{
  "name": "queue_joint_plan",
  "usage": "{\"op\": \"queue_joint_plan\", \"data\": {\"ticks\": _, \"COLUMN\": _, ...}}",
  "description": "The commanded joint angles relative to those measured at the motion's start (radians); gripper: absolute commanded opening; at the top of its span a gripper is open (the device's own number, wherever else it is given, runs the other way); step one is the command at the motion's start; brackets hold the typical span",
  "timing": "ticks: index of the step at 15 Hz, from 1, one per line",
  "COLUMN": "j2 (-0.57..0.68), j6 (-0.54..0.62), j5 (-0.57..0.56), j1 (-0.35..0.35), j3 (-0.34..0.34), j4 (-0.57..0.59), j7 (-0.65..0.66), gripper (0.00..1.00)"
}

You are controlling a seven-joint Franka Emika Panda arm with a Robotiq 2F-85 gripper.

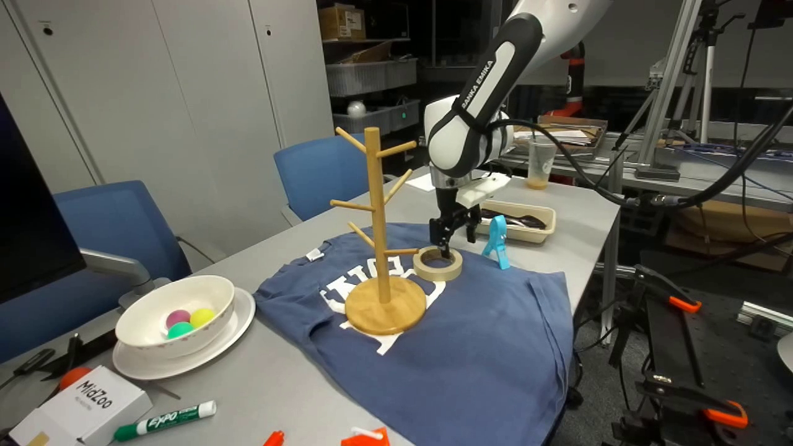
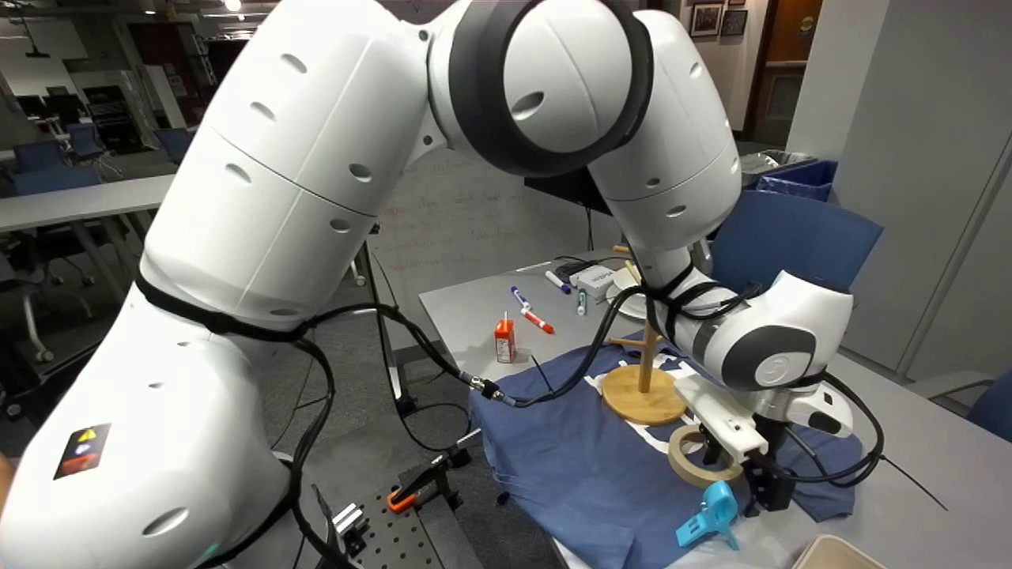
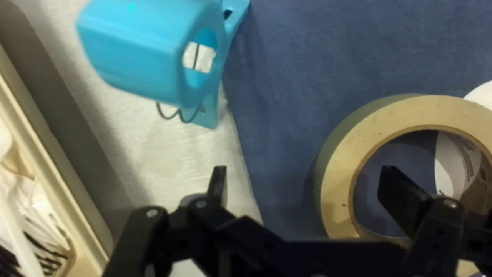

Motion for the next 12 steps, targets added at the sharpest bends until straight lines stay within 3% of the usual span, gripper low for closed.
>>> {"op": "queue_joint_plan", "data": {"ticks": 1, "j2": 0.037, "j6": -0.002, "j5": 0.043, "j1": -0.021, "j3": 0.026, "j4": 0.053, "j7": -0.046, "gripper": 0.72}}
{"op": "queue_joint_plan", "data": {"ticks": 10, "j2": 0.050, "j6": -0.021, "j5": 0.058, "j1": -0.021, "j3": 0.027, "j4": 0.071, "j7": -0.035, "gripper": 0.03}}
{"op": "queue_joint_plan", "data": {"ticks": 11, "j2": 0.043, "j6": -0.024, "j5": 0.056, "j1": -0.018, "j3": 0.024, "j4": 0.065, "j7": -0.032, "gripper": 0.01}}
{"op": "queue_joint_plan", "data": {"ticks": 12, "j2": 0.033, "j6": -0.025, "j5": 0.051, "j1": -0.013, "j3": 0.017, "j4": 0.054, "j7": -0.026, "gripper": 0.06}}
